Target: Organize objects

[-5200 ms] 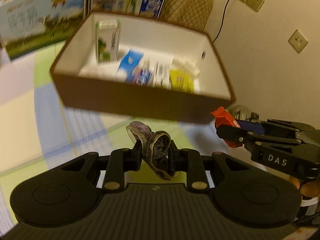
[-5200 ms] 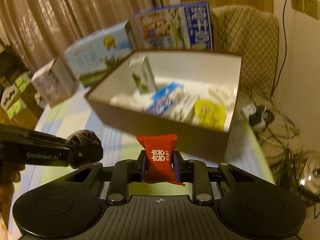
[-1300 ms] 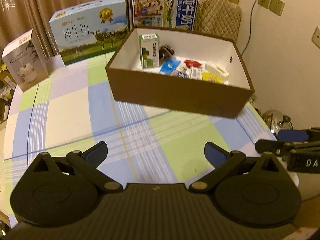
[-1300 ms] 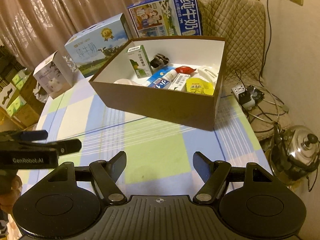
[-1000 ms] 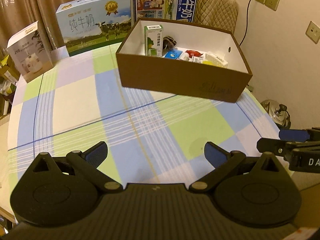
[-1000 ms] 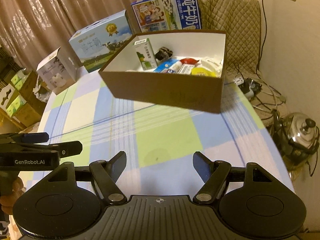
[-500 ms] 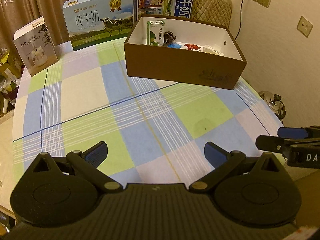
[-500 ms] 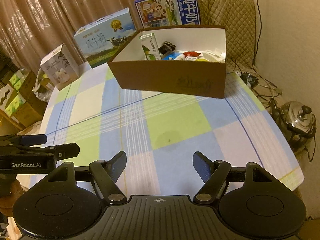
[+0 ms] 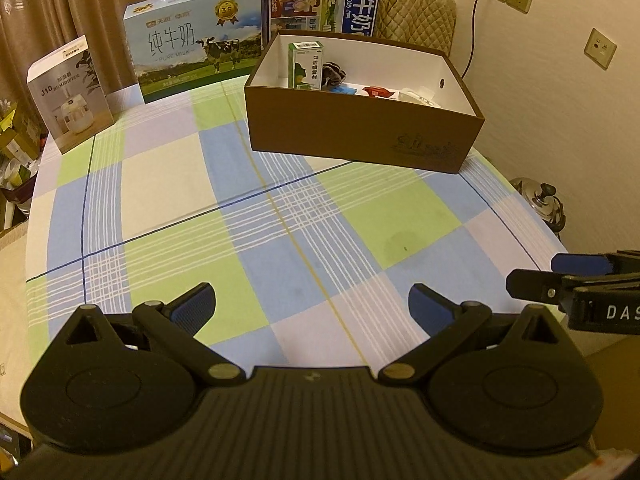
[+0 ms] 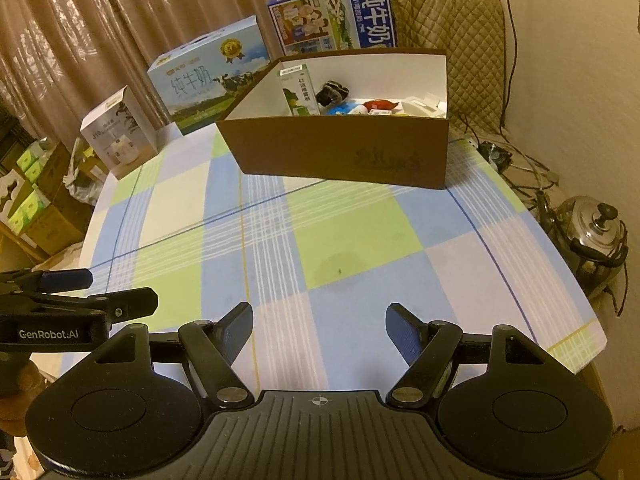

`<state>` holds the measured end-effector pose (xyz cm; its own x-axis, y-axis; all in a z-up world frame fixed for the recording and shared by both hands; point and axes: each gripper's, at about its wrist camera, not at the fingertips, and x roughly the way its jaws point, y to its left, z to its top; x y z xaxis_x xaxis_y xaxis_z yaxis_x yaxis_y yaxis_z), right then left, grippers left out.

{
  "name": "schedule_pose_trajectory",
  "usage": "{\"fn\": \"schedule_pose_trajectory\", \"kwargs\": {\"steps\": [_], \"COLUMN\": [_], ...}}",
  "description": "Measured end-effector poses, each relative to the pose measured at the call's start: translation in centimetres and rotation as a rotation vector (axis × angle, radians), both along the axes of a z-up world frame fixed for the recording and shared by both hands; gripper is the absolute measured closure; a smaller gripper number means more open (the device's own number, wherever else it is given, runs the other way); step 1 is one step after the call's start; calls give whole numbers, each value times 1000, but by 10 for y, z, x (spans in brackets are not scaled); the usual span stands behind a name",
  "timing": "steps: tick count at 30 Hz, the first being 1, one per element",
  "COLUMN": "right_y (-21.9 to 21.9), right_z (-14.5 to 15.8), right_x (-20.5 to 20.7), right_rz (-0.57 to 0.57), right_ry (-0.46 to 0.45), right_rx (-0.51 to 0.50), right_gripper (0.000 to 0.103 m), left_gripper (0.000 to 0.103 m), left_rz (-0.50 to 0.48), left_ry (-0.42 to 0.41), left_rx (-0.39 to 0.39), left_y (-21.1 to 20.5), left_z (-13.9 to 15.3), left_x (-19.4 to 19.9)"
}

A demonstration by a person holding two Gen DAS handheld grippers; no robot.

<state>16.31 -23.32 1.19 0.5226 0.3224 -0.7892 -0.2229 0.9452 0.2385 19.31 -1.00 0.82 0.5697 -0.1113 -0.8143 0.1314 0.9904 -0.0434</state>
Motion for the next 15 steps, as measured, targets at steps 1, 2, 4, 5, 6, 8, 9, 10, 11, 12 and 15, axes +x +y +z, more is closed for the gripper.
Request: {"fn": "schedule_pose_trajectory", "kwargs": {"steps": [1,2,4,5,6,8,9,10,11,12,15], "right_y": [0,0,-1,-2,-3,-4,-4,-5,-5,-6,-9], "right_z": [0,0,0,-1,-1,-2,-2,-2,-2,-3,-4], "right_x": [0,-1,-1,0,0,0,0,1,1,2,4], "right_rz": [0,0,-2,-4,-5,-7,-8,-9,-9,-10,-14], "right_ry": [0,0,1,2,2,3,4,5,6,8,11], "right_rx": [1,0,-1,0,0,1,0,0,0,0,-1], "right_gripper": [32,32,32,32,32,32,32,32,32,32,32], "left_gripper": [1,1,1,1,1,1,1,1,1,1,1], "left_rz": [0,-1,0,0,0,-3,-6,-8,-9,-11,-12], "left_ry": [-1,-1,0,2,3,3,1,-1,-2,-2,2], "left_rx": [0,0,2,2,2,2,3,4,4,3,4], "left_y": [0,0,-2,-2,-3,-4,-5,-6,-7,-7,-10], "left_z": [0,0,-1,-1,-2,-2,-2,-3,-3,-3,-4], "left_x": [0,0,0,0,1,2,2,3,3,4,7]}}
